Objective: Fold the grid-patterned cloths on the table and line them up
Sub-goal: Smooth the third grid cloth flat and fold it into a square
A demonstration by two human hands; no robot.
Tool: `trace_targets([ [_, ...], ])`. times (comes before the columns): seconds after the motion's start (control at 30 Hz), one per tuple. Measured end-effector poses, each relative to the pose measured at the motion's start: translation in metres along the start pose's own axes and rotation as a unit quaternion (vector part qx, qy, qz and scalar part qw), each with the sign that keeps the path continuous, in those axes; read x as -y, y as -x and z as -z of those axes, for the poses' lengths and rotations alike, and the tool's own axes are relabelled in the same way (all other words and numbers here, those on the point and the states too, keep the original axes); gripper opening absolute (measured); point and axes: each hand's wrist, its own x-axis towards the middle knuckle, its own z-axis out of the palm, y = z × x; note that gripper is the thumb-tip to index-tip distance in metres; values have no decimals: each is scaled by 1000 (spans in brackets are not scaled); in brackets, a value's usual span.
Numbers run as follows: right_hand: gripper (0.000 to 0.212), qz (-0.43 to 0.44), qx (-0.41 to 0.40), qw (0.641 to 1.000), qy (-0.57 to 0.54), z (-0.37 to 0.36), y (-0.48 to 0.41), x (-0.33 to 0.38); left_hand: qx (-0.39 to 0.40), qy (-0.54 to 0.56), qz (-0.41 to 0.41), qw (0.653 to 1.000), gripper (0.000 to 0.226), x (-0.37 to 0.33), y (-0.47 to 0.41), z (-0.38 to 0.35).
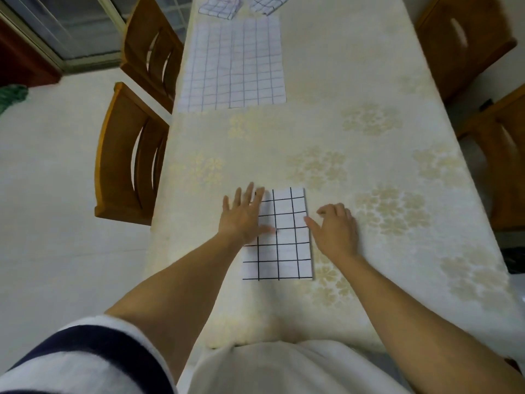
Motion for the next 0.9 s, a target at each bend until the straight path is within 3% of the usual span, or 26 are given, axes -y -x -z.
trace_targets([
  [0.07, 48, -85, 58, 994, -43, -7, 10, 8, -38, -29, -75, 996, 82, -22, -6, 9],
  [0.13, 39, -119, 78, 988, -67, -12, 15, 10, -40, -89, -170, 981, 69, -45, -12, 15],
  [0.23, 16, -91, 83, 991, -43, -10, 15, 10, -16, -189, -269, 944, 68, -73, -18, 22],
  [0.47, 18, -79, 174, 975, -116, 13, 8, -9, -17, -240, -361, 901, 31, -91, -34, 24],
  [0.6, 18, -67, 195, 964, -166, 30, 1, -23, 25, -138, -293, 946, 22, -82, -34, 45],
  [0.7, 23, -48, 221, 961, -159, 46, -17, -34, 24, -2, -179, 984, 27, -64, -34, 55],
  [0.8, 32, -56, 226, 958, -165, 60, -32, -46, 28, 148, -92, 984, 29, -37, -29, 50],
  [0.9, 39, -68, 202, 962, -168, 66, -41, -56, 58, 202, -16, 977, 30, -17, -19, 34],
])
